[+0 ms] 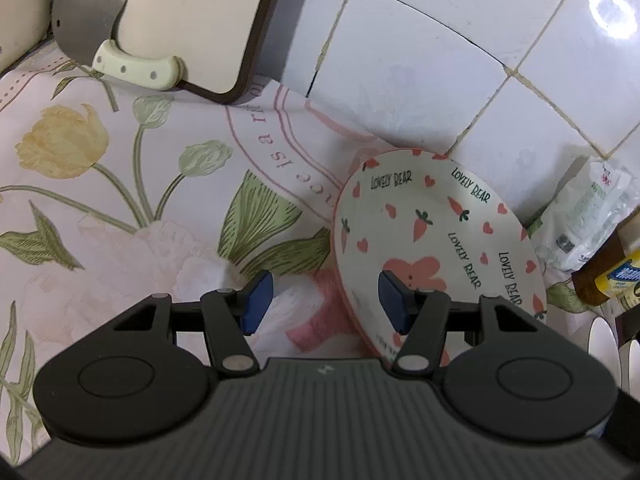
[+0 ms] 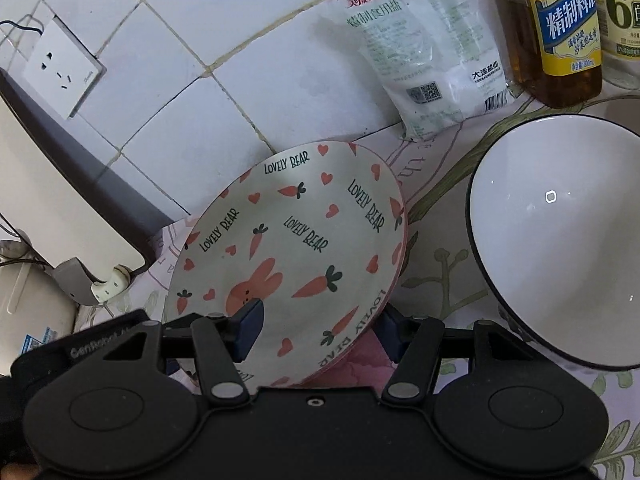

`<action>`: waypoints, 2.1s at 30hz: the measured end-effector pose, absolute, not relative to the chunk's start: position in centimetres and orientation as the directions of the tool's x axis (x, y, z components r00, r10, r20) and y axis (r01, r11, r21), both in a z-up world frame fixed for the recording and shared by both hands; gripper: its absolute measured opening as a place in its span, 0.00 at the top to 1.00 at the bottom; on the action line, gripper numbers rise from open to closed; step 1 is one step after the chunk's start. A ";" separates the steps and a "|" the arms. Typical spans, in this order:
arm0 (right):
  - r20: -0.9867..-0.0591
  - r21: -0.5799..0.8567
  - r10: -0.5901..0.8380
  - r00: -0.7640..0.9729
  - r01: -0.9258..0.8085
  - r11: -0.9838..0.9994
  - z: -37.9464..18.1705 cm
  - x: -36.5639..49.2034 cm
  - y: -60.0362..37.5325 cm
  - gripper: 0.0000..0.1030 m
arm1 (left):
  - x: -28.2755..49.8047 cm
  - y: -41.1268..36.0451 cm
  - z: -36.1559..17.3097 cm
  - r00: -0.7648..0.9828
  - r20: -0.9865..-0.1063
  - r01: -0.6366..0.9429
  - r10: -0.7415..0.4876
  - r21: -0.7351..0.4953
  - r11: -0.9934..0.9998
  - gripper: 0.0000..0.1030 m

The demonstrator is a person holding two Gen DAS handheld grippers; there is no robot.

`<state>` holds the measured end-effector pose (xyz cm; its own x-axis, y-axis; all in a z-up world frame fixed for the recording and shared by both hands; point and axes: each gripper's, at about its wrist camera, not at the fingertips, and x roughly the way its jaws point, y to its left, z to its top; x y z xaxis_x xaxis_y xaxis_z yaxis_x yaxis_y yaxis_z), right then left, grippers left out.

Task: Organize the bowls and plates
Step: 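Move both grippers to the bunny plate and close on its rim, then lift the bunny plate with both grippers off the tablecloth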

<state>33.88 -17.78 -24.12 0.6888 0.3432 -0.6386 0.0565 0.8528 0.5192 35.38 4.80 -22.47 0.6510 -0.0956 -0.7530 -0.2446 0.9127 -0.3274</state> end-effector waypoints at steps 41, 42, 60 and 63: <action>-0.544 0.505 0.382 0.747 -0.072 0.860 -17.1 24.8 -19.5 0.78 | 24.2 3.5 -13.3 0.694 -0.712 -0.131 -0.104 -0.268 0.955 0.86; -0.542 0.497 0.382 0.748 -0.081 0.864 -16.8 24.3 -19.5 0.78 | 23.5 3.5 -13.0 0.699 -0.708 -0.131 -0.104 -0.270 0.954 0.86; -0.562 0.432 0.380 0.735 -0.131 0.892 -13.1 15.1 -20.4 0.76 | 14.1 1.9 -10.5 0.700 -0.699 -0.081 -0.147 -0.282 0.956 0.85; -0.571 0.429 0.374 0.731 -0.123 0.895 -13.0 13.8 -20.6 0.75 | 13.0 1.9 -10.7 0.689 -0.707 -0.075 -0.161 -0.290 0.954 0.85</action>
